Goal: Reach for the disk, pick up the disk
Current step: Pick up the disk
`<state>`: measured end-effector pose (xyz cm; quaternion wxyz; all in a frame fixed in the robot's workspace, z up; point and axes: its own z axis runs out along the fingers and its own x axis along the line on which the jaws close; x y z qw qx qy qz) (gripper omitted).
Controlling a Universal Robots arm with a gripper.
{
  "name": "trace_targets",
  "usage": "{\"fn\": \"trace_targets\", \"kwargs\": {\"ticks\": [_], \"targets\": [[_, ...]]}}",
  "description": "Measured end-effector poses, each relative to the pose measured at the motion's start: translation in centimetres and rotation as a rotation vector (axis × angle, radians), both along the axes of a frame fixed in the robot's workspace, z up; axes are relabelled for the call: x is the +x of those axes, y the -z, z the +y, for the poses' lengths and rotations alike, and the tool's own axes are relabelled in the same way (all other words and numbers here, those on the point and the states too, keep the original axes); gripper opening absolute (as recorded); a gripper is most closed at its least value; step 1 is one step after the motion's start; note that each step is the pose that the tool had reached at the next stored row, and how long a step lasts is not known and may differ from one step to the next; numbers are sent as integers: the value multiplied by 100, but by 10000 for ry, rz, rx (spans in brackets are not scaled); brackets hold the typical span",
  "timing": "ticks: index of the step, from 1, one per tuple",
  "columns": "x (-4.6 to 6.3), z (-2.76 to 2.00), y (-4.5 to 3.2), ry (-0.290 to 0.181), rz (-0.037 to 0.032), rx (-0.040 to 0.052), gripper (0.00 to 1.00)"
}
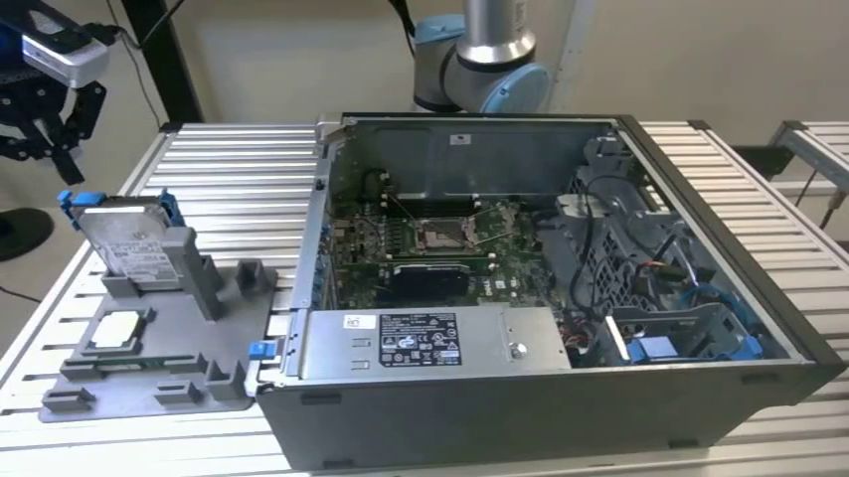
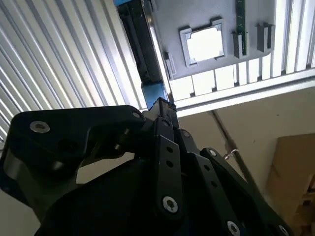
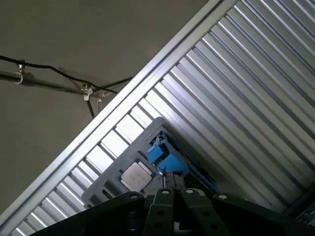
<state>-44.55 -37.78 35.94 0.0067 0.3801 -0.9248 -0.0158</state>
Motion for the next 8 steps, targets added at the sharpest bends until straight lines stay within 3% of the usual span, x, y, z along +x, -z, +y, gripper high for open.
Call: {"fn": "trace_targets", "kwargs": {"ticks": [8], "targets": [[0, 0, 0, -1460, -20, 0, 0]]}}
